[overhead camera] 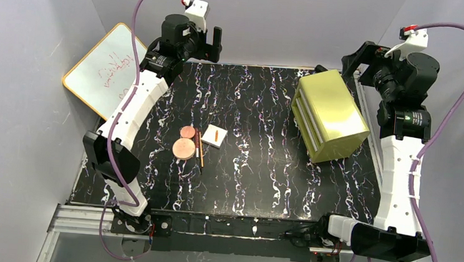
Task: Organize the makeup
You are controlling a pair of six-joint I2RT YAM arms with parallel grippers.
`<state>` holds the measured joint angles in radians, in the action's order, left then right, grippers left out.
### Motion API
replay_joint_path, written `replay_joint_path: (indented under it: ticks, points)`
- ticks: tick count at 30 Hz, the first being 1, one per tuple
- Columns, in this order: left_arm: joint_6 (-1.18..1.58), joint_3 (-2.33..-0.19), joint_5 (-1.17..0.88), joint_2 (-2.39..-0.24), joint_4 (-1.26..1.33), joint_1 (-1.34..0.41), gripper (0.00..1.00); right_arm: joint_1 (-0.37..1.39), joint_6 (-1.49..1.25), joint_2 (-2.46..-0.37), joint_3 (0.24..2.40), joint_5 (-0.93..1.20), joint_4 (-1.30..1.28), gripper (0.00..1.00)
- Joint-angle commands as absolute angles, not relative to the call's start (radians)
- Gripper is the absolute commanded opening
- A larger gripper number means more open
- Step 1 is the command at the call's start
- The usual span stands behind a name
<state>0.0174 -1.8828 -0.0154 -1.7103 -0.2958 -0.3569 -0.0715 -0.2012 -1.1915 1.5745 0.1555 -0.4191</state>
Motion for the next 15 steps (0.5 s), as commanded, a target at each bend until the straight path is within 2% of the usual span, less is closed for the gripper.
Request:
replay_joint_path:
  ticks: [1,7,12,15]
  points:
    - [0.041,-1.854,-0.042,-1.654,-0.295,-0.356,0.99,-0.07,-0.207,-1.188,1.593,0.119,-0.402,1.0]
    - [0.053,-1.839,-0.037,-1.648,-0.288,-0.354,0.99,-0.07,-0.149,-1.081,1.462,0.168,-0.258,1.0]
    - [0.086,-1.813,-0.053,-1.647,-0.268,-0.353,0.98,-0.069,-0.148,-1.104,1.483,0.163,-0.274,1.0]
    - [0.203,-1.747,-0.157,-1.666,-0.189,-0.353,0.99,-0.069,-0.161,-1.107,1.479,0.136,-0.273,1.0]
